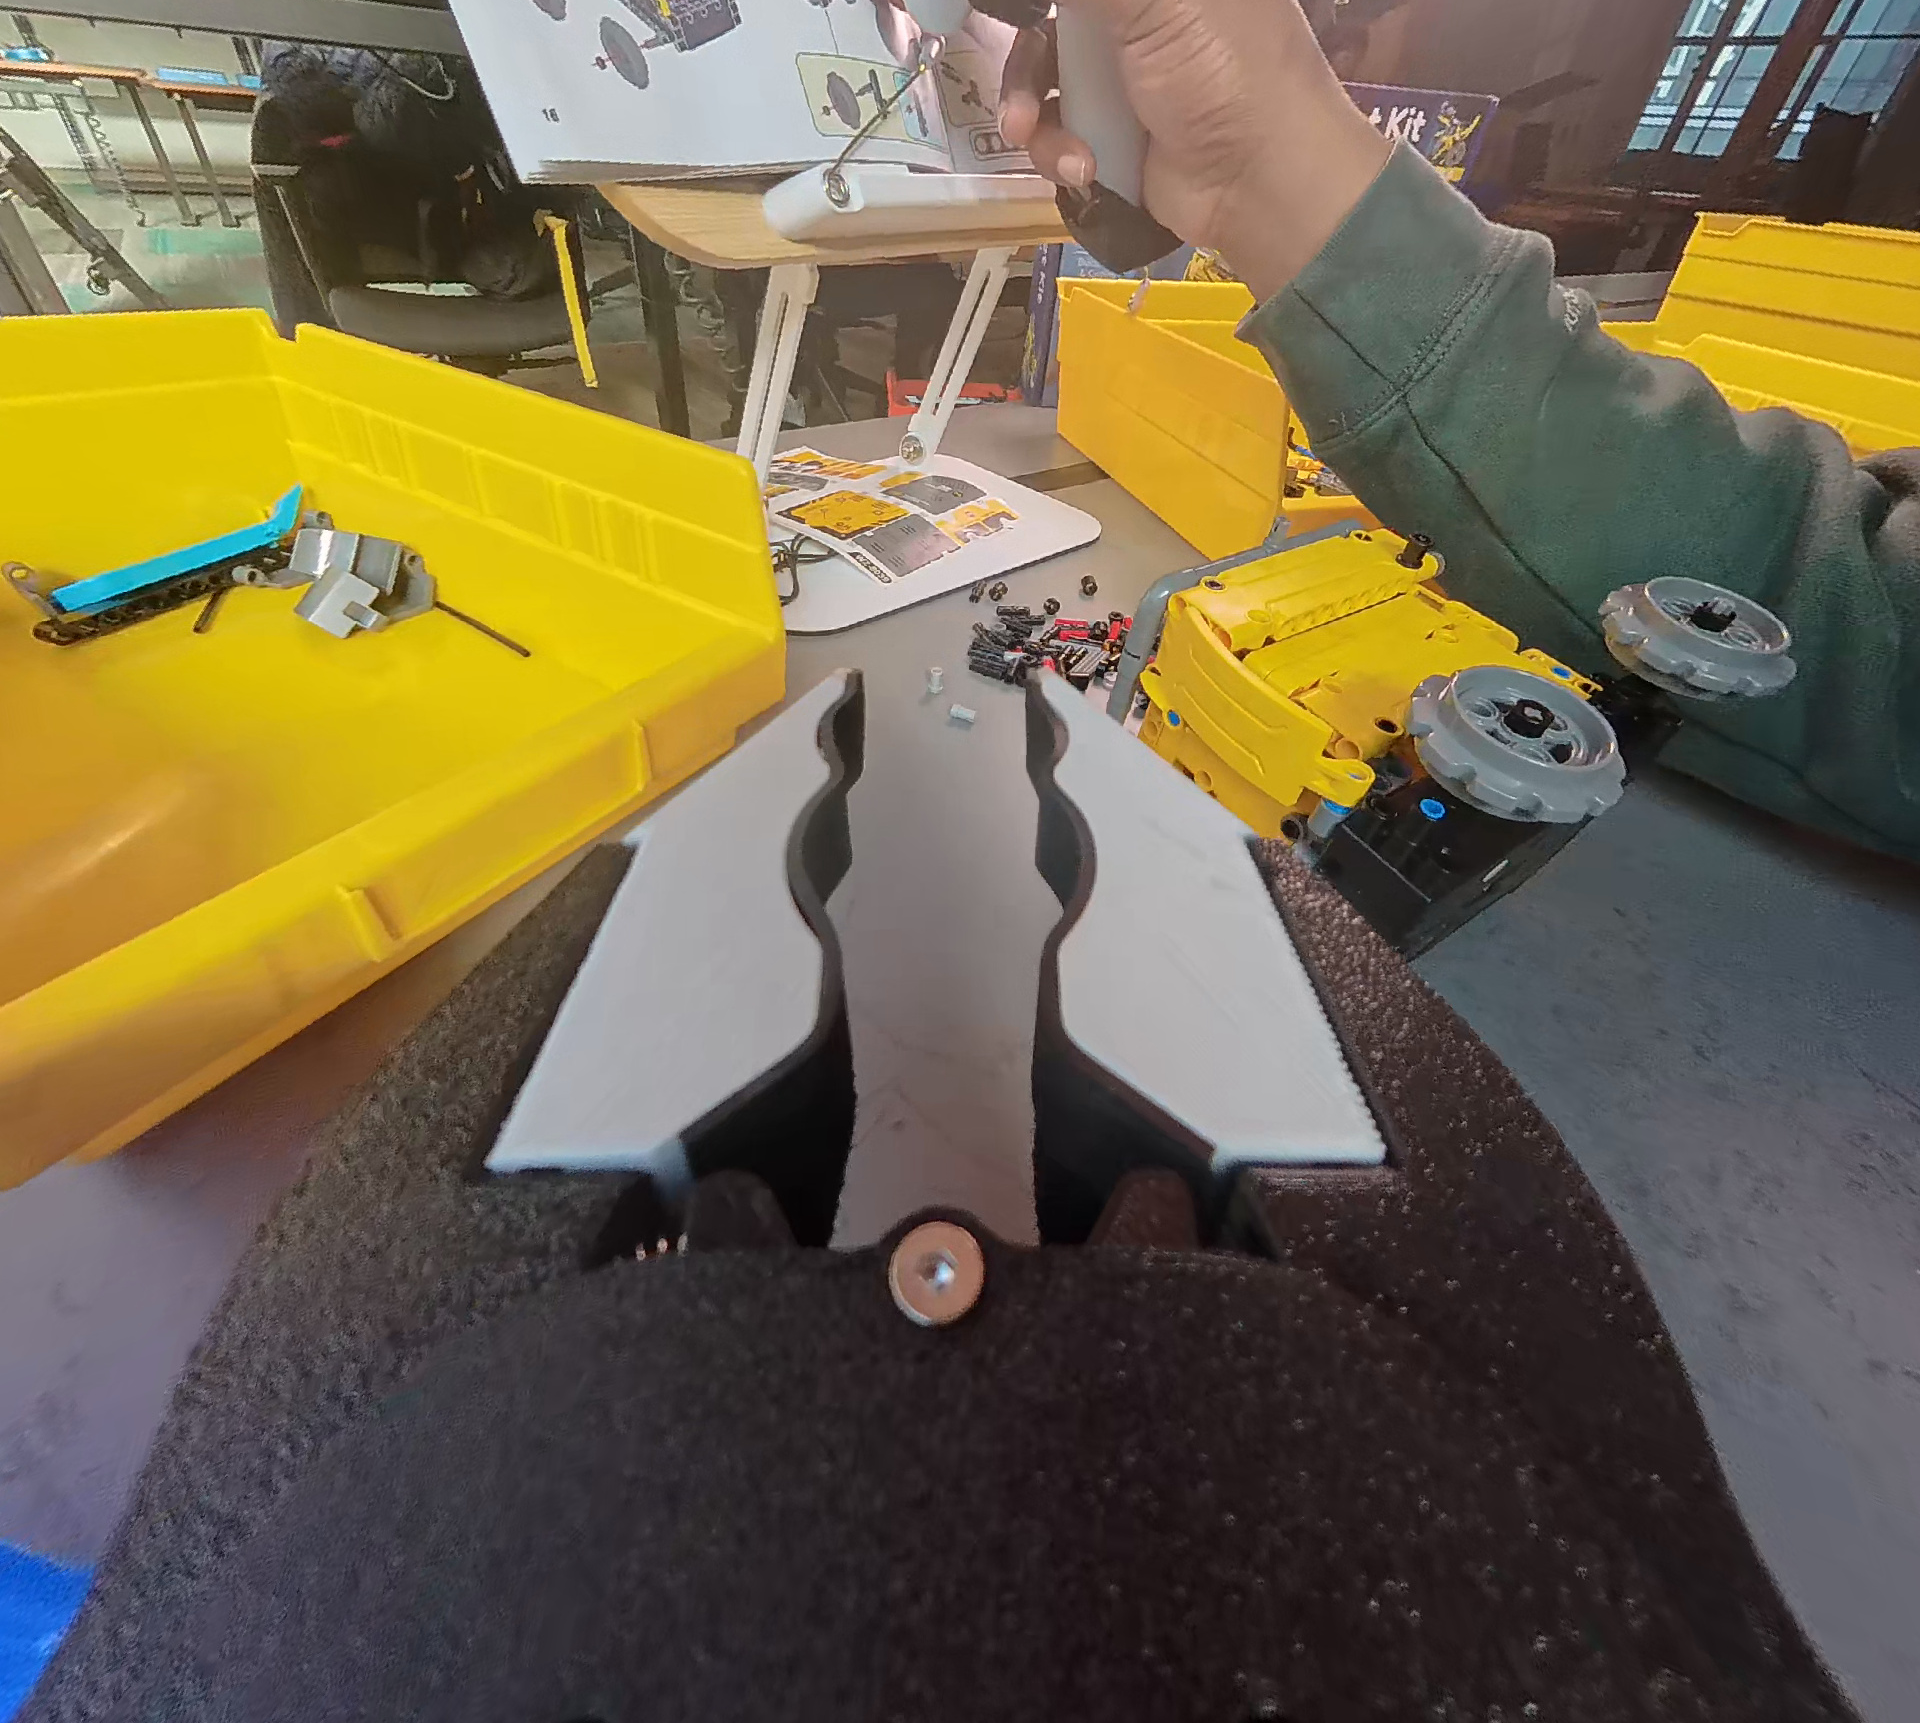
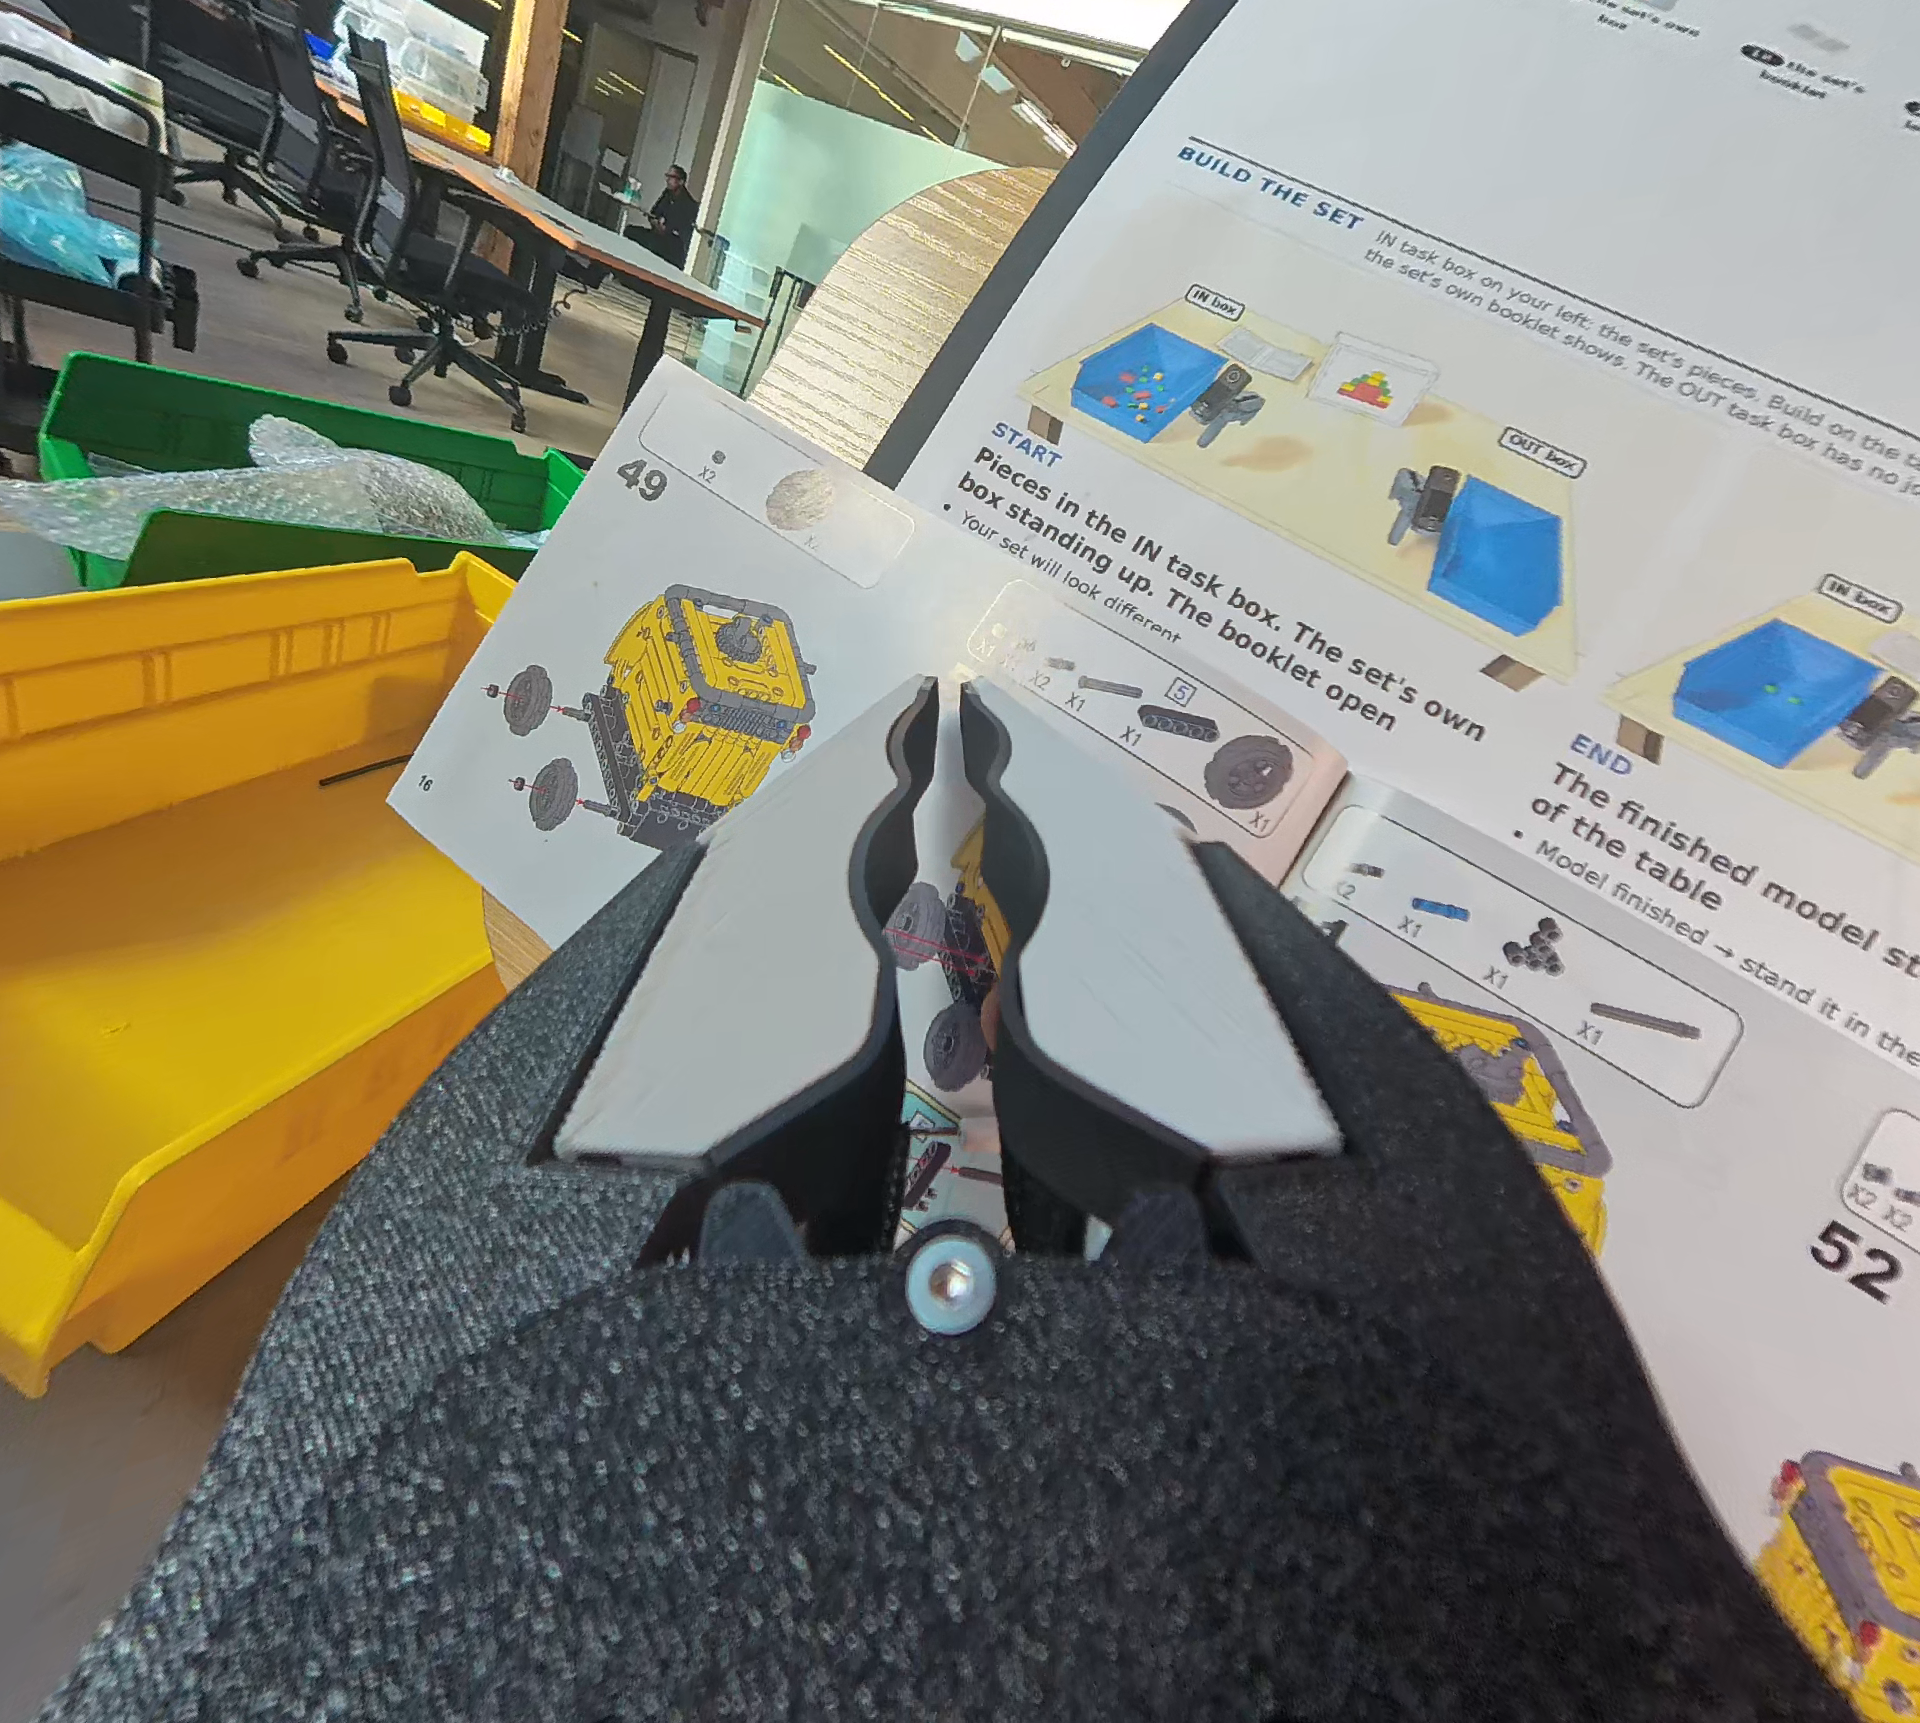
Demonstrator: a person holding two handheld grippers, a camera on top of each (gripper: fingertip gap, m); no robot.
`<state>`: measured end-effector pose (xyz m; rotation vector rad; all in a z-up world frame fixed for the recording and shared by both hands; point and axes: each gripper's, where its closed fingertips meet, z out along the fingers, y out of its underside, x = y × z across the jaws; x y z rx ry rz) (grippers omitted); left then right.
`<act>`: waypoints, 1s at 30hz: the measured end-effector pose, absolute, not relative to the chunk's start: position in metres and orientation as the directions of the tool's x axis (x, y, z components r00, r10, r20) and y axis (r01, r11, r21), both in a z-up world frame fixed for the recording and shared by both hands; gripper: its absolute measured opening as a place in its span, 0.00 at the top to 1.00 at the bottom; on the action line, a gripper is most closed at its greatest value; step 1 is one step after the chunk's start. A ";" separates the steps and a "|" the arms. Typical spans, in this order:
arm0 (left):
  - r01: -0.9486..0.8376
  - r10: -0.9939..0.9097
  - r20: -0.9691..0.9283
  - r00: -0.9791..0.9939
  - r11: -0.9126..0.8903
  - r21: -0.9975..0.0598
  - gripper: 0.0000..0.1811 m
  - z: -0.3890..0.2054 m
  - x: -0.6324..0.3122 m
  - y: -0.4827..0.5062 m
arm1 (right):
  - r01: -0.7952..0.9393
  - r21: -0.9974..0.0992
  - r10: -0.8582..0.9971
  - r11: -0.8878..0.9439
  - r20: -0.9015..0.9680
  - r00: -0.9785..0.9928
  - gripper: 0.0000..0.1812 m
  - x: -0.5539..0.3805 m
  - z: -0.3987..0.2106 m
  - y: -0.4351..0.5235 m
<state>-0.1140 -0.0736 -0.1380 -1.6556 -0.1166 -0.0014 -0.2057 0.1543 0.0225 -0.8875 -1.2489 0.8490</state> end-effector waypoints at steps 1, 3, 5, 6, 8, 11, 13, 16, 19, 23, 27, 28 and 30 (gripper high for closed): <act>0.073 0.069 0.068 0.995 -0.083 -0.994 0.83 -0.138 -0.112 -0.073 | -0.051 -0.907 0.904 0.419 0.411 0.122 0.98 -0.206 0.022 0.154; 0.065 0.063 0.060 0.996 -0.083 -0.994 0.83 -0.138 -0.111 -0.073 | -0.050 -0.907 0.904 0.419 0.411 0.122 0.98 -0.206 0.022 0.154; 0.063 0.065 0.058 0.996 -0.086 -0.994 0.83 -0.138 -0.111 -0.073 | -0.049 -0.907 0.903 0.419 0.411 0.123 0.98 -0.206 0.022 0.155; 0.065 0.066 0.059 0.996 -0.086 -0.994 0.83 -0.138 -0.111 -0.073 | -0.048 -0.907 0.903 0.419 0.411 0.123 0.98 -0.206 0.022 0.155; 0.069 0.067 0.063 0.996 -0.085 -0.994 0.83 -0.138 -0.111 -0.073 | -0.048 -0.906 0.903 0.420 0.411 0.123 0.98 -0.206 0.022 0.155; 0.070 0.067 0.064 0.996 -0.086 -0.994 0.83 -0.138 -0.111 -0.073 | -0.047 -0.906 0.903 0.421 0.412 0.124 0.98 -0.206 0.021 0.155; 0.068 0.066 0.062 0.996 -0.088 -0.994 0.83 -0.138 -0.111 -0.072 | -0.047 -0.906 0.903 0.420 0.412 0.123 0.98 -0.206 0.021 0.155; 0.065 0.059 0.060 0.996 -0.089 -0.994 0.83 -0.138 -0.110 -0.072 | -0.047 -0.907 0.904 0.418 0.410 0.122 0.98 -0.206 0.021 0.155; 0.056 -0.011 0.057 0.998 -0.061 -0.997 0.80 -0.133 -0.098 -0.072 | -0.047 -0.908 0.904 0.417 0.410 0.121 0.98 -0.206 0.021 0.155; -0.001 -0.155 0.002 0.988 -0.017 -1.000 0.77 -0.125 -0.069 -0.071 | -0.047 -0.908 0.905 0.416 0.408 0.120 0.98 -0.205 0.021 0.155; 0.000 -0.347 0.014 0.938 -0.043 -0.999 0.66 -0.130 -0.032 -0.072 | -0.047 -0.908 0.905 0.416 0.408 0.119 0.98 -0.206 0.021 0.155; 0.005 -0.400 0.029 0.916 -0.060 -0.998 0.62 -0.133 -0.022 -0.072 | -0.047 -0.908 0.905 0.416 0.408 0.119 0.98 -0.206 0.021 0.155; -0.019 -0.453 0.032 0.891 -0.106 -0.994 0.57 -0.141 -0.008 -0.071 | -0.047 -0.909 0.905 0.415 0.407 0.119 0.98 -0.206 0.021 0.155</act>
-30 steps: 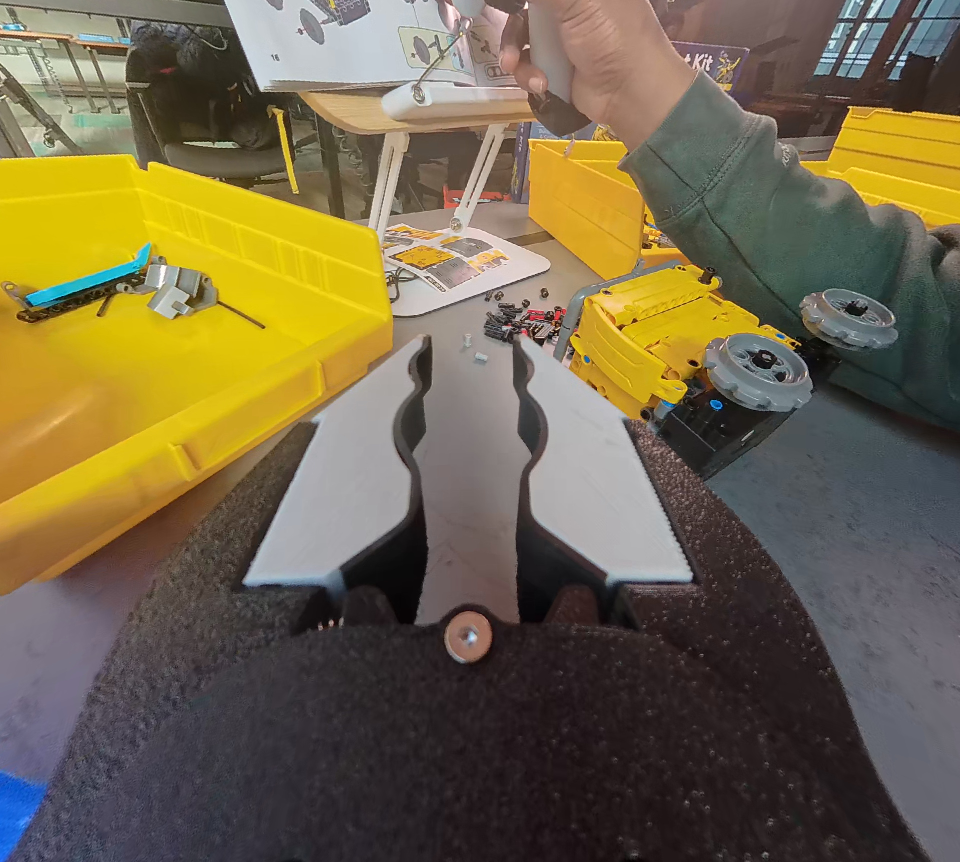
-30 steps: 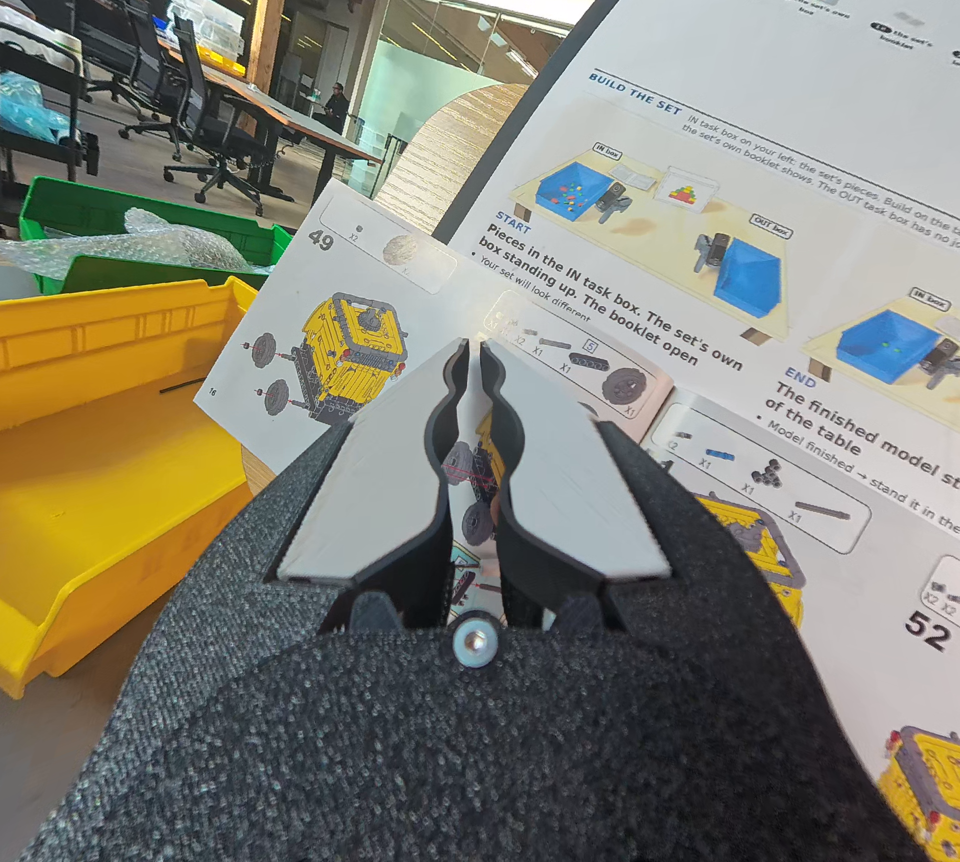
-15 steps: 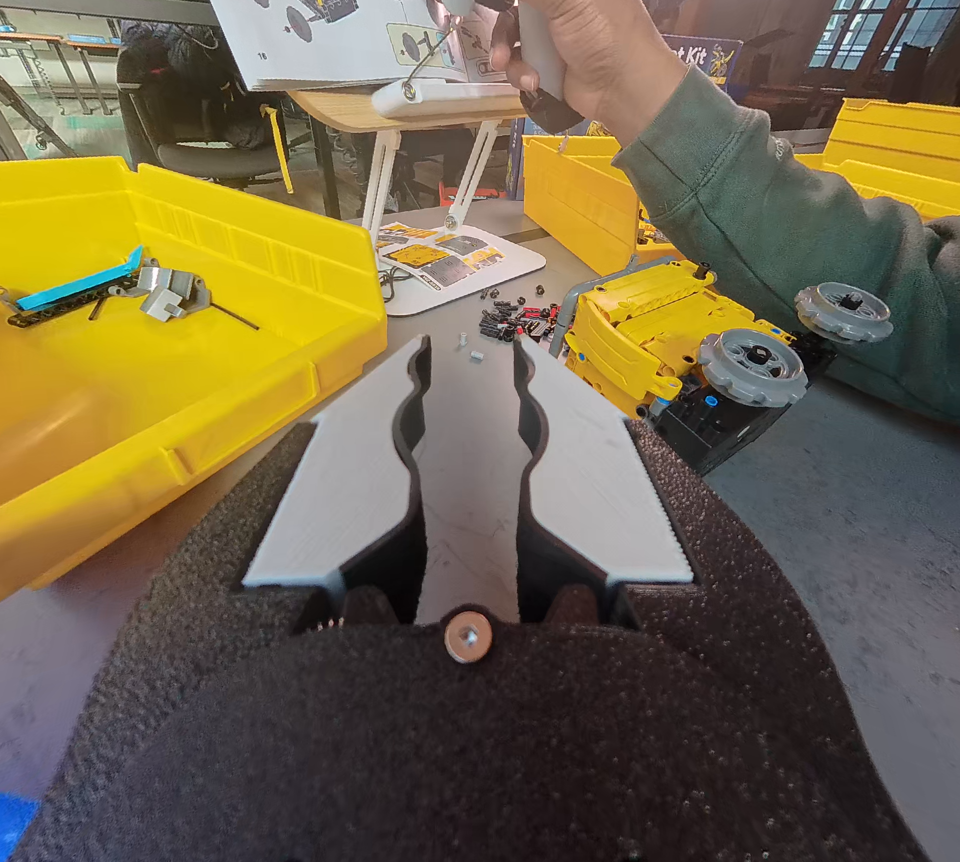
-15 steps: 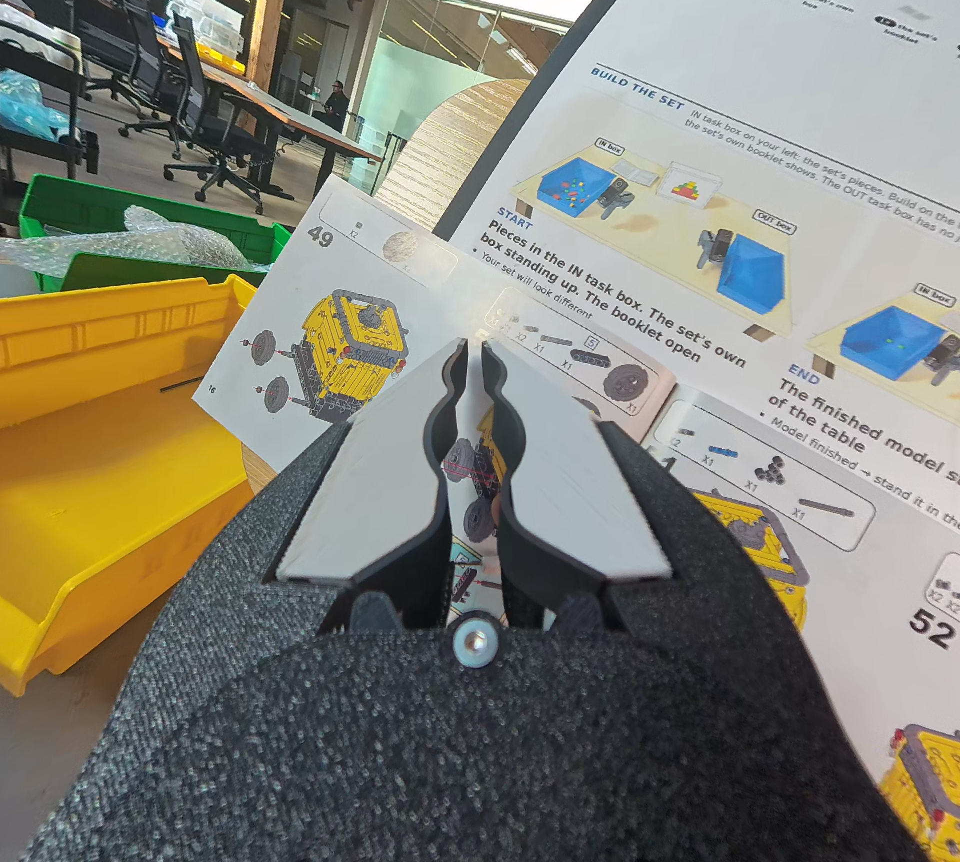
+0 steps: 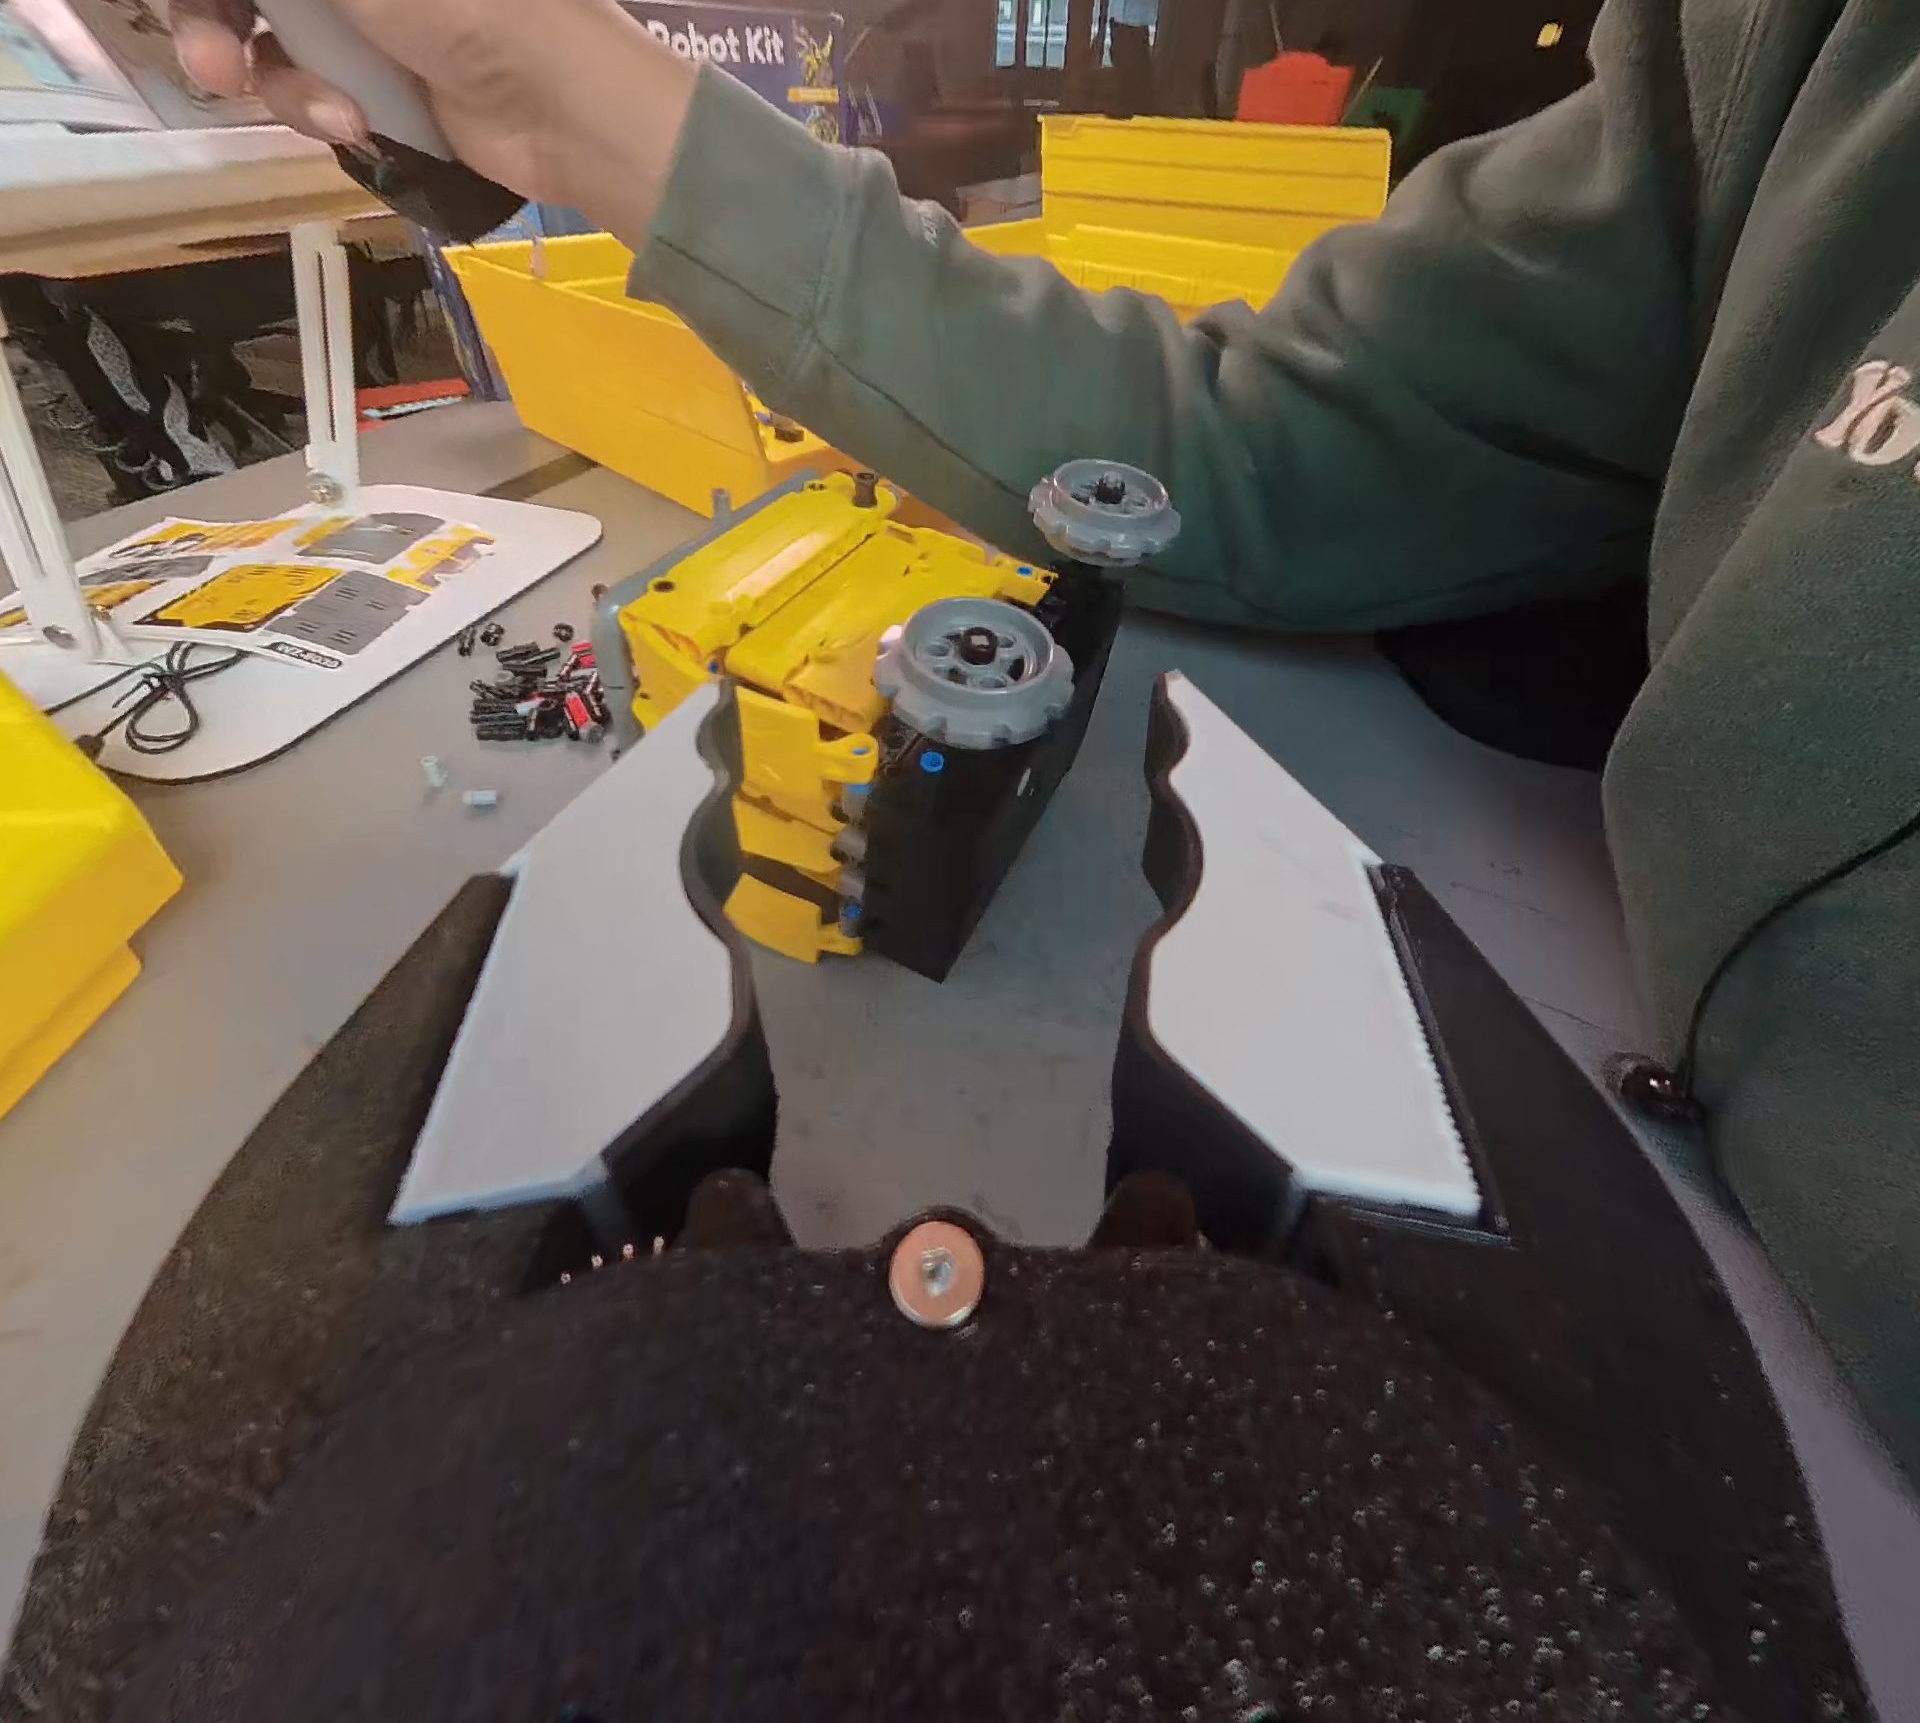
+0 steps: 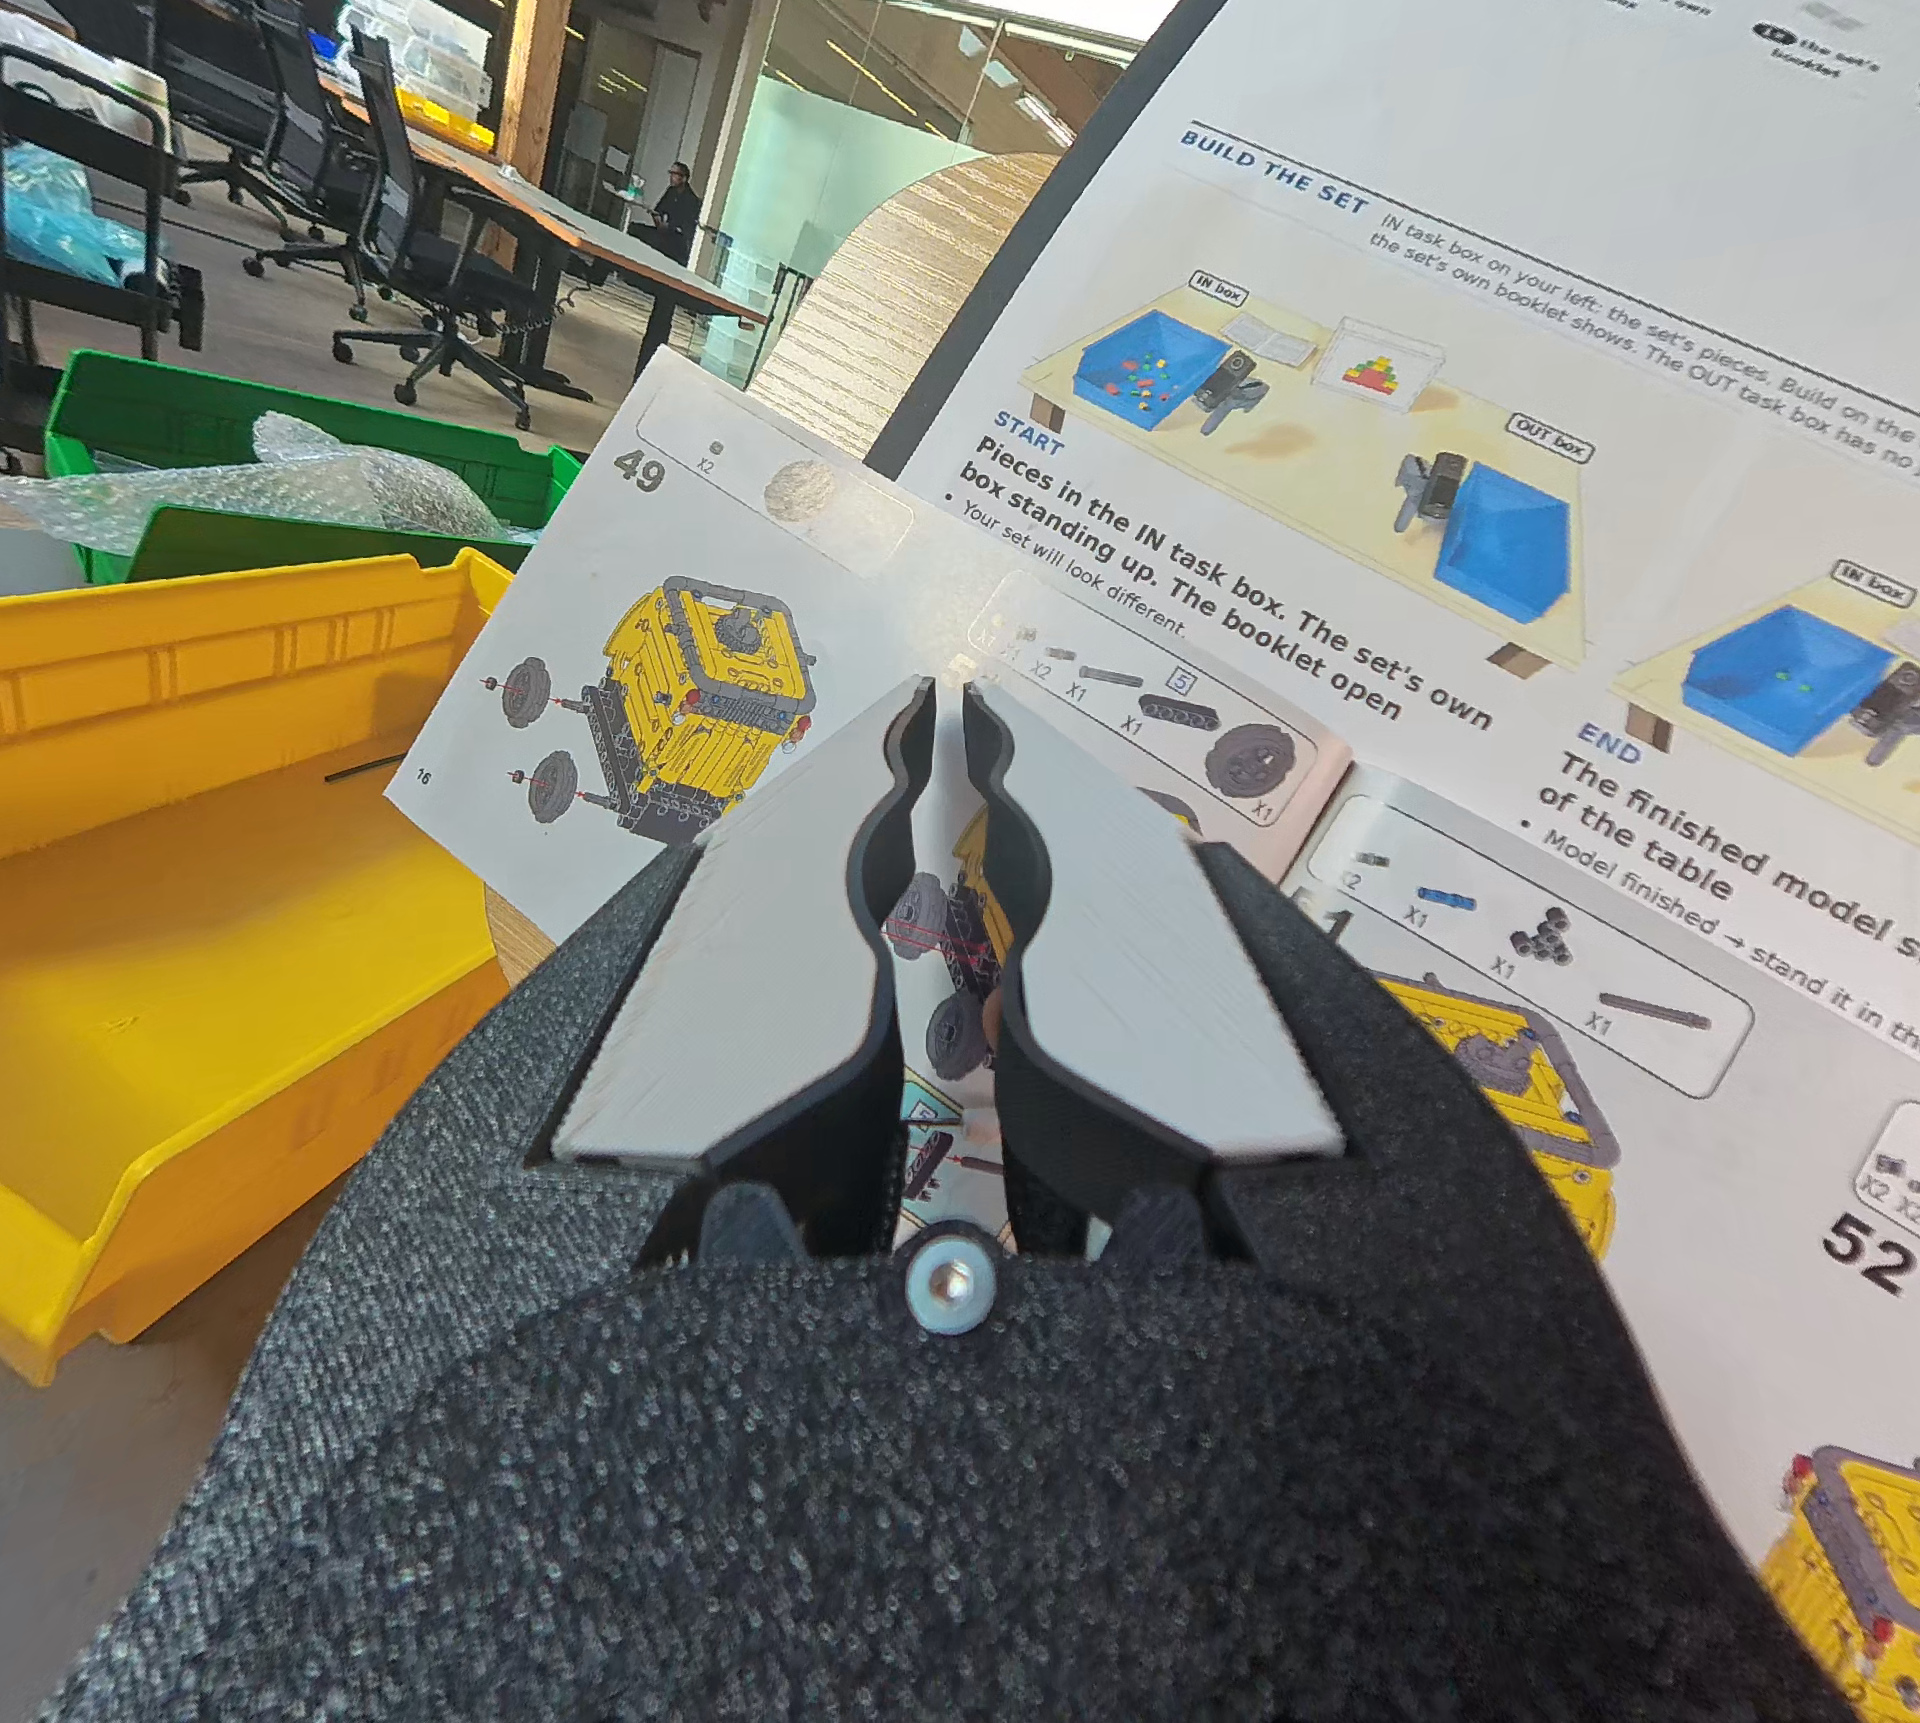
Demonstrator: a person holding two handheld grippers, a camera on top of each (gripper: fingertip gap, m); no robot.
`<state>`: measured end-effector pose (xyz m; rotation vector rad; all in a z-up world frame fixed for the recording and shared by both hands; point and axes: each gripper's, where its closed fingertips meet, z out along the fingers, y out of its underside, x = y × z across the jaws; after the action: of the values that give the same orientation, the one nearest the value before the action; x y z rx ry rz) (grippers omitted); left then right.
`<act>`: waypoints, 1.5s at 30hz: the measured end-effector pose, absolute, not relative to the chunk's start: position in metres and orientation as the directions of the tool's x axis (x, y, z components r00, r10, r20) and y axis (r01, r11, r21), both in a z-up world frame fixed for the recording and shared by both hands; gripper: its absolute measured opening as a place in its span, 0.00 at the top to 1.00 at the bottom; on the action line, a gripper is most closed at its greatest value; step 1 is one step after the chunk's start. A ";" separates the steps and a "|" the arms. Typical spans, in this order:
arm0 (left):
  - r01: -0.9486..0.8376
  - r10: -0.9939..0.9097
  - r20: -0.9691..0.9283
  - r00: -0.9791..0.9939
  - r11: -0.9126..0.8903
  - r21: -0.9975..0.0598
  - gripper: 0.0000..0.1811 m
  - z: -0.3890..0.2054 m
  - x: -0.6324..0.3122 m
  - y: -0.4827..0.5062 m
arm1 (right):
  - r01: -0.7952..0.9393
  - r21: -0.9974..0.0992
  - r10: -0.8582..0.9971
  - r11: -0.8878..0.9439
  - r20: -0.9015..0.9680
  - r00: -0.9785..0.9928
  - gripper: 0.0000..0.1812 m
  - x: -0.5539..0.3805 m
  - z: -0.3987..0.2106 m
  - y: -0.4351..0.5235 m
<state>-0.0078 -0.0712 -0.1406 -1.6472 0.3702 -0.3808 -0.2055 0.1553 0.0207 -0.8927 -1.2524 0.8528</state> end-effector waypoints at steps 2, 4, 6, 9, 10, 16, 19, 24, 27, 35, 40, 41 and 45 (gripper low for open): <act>-0.069 -0.448 0.004 0.894 -0.146 -0.987 0.58 -0.149 -0.003 -0.067 | -0.051 -0.909 0.906 0.414 0.406 0.121 0.98 -0.206 0.021 0.155; -0.104 -0.409 -0.024 0.912 -0.173 -0.979 0.60 -0.155 -0.004 -0.060 | -0.056 -0.907 0.905 0.417 0.408 0.123 0.98 -0.206 0.022 0.154; -0.114 -0.370 -0.040 0.928 -0.181 -0.977 0.62 -0.156 -0.007 -0.055 | -0.057 -0.904 0.901 0.424 0.414 0.125 0.98 -0.208 0.023 0.153; -0.127 -0.331 -0.056 0.942 -0.197 -0.972 0.65 -0.159 -0.010 -0.051 | -0.052 -0.899 0.896 0.434 0.424 0.132 0.98 -0.209 0.023 0.153; -0.128 -0.324 -0.057 0.944 -0.199 -0.972 0.66 -0.159 -0.011 -0.051 | -0.053 -0.899 0.896 0.434 0.424 0.133 0.98 -0.209 0.023 0.153; -0.171 -0.311 -0.104 0.945 -0.197 -0.965 0.81 -0.160 -0.012 -0.055 | -0.054 -0.903 0.897 0.426 0.413 0.157 0.98 -0.206 0.025 0.160; -0.234 -0.313 -0.168 0.935 -0.187 -0.954 0.87 -0.161 -0.011 -0.059 | -0.054 -0.908 0.901 0.417 0.404 0.156 0.98 -0.205 0.024 0.162; -0.261 -0.312 -0.193 0.930 -0.193 -0.946 0.90 -0.161 -0.011 -0.061 | -0.050 -0.906 0.899 0.421 0.409 0.157 0.98 -0.205 0.024 0.162; -0.281 -0.305 -0.215 0.928 -0.196 -0.939 0.91 -0.161 -0.012 -0.062 | -0.049 -0.907 0.899 0.419 0.406 0.164 0.98 -0.204 0.024 0.164; -0.323 -0.314 -0.252 0.915 -0.200 -0.925 0.95 -0.161 -0.012 -0.067 | -0.047 -0.912 0.902 0.408 0.394 0.176 0.98 -0.202 0.024 0.170; -0.342 -0.323 -0.266 0.908 -0.209 -0.916 0.95 -0.161 -0.014 -0.071 | -0.052 -0.909 0.900 0.413 0.399 0.175 0.98 -0.199 0.028 0.168; -0.347 -0.318 -0.271 0.908 -0.212 -0.914 0.95 -0.160 -0.016 -0.072 | -0.065 -0.907 0.899 0.417 0.401 0.176 0.98 -0.195 0.034 0.166; -0.356 -0.290 -0.285 0.914 -0.233 -0.905 0.96 -0.158 -0.026 -0.077 | -0.122 -0.893 0.894 0.433 0.407 0.188 0.98 -0.177 0.056 0.157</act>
<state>-0.0255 -0.0770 -0.1583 -1.8306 0.4802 0.0656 -0.1767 0.1569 0.0559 -0.8463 -1.1556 0.8490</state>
